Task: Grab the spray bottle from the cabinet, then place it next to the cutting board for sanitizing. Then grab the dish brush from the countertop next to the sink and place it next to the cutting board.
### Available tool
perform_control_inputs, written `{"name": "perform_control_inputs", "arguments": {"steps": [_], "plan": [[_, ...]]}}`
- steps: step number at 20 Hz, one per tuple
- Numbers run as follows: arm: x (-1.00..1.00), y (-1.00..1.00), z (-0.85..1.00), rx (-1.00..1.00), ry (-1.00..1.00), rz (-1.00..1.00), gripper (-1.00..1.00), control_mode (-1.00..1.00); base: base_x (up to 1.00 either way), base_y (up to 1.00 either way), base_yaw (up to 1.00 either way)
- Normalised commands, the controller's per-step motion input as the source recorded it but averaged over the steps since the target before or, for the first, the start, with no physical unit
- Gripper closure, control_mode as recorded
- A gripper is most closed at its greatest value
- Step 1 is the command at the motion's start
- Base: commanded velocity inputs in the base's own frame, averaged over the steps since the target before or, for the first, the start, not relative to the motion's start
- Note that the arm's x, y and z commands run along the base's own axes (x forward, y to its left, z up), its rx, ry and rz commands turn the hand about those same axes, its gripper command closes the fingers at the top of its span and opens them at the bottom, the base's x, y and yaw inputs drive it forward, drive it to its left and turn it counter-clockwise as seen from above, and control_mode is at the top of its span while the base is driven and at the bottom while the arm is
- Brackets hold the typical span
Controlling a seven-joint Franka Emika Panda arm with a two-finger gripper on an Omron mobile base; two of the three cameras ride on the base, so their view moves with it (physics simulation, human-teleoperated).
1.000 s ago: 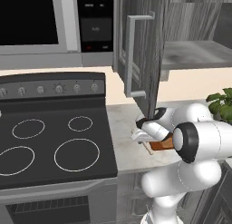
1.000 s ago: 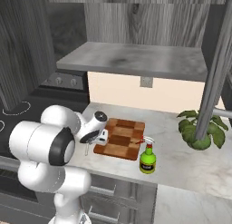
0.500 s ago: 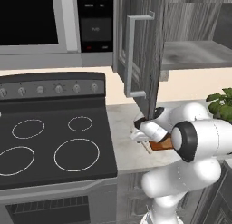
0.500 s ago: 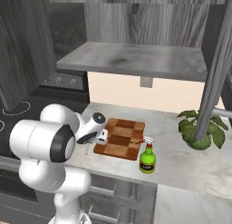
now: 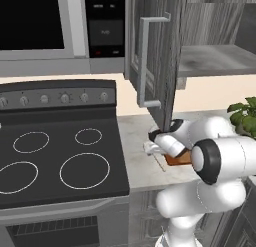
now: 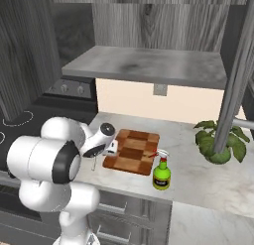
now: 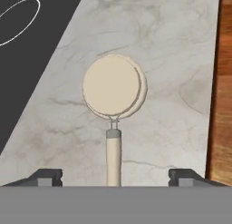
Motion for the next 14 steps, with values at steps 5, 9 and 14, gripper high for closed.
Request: {"name": "perform_control_inputs", "arguments": {"steps": [5,9,14], "plan": [[-0.38,-0.03,0.57,0.0,-0.23,0.0,-1.0,-1.0,0.0,0.0,0.0],[-0.38,-0.24,0.6,0.05,-0.25,0.0,-1.0,-1.0,0.0,0.0,0.0],[-0.38,-0.1,0.68,0.05,-0.22,0.0,-1.0,-1.0,0.0,0.0,0.0]]}}
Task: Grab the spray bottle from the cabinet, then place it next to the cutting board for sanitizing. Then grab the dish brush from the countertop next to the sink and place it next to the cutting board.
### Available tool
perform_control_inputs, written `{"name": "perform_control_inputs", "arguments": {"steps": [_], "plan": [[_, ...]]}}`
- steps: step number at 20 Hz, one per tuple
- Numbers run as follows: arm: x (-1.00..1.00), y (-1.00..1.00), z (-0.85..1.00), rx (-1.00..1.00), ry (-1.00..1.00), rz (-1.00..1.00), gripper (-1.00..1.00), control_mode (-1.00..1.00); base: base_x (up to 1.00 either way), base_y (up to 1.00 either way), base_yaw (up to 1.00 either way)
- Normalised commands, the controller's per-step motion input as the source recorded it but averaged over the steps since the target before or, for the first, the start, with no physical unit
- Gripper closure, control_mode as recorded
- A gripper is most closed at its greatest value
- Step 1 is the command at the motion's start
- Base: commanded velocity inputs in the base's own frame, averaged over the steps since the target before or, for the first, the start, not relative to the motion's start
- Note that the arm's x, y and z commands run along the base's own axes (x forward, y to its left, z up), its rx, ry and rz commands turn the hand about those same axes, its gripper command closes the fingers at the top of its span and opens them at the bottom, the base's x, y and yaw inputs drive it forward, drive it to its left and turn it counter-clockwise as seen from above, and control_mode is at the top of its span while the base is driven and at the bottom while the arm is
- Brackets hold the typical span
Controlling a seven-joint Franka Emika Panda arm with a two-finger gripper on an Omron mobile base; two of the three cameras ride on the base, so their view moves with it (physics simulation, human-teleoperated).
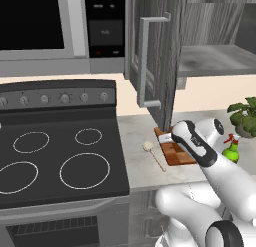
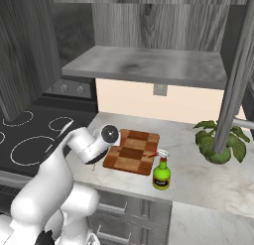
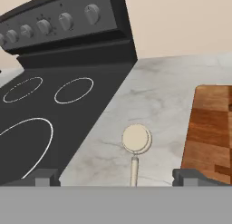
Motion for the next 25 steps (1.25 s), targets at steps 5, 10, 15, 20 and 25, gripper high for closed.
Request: {"name": "perform_control_inputs", "arguments": {"steps": [5,10,15,20,25], "plan": [[-0.42,-0.05,0.65,0.02,-0.19,0.0,-1.0,-1.0,0.0,0.0,0.0],[-0.48,-0.04,0.65,0.02,-0.21,0.0,-1.0,-1.0,0.0,0.0,0.0],[-0.59,-0.08,0.73,0.03,-0.23,0.0,-1.0,-1.0,0.0,0.0,0.0],[-0.65,-0.02,0.81,0.04,-0.25,0.0,-1.0,-1.0,0.0,0.0,0.0],[-0.74,-0.01,0.8,0.04,-0.25,0.0,-1.0,-1.0,0.0,0.0,0.0]]}}
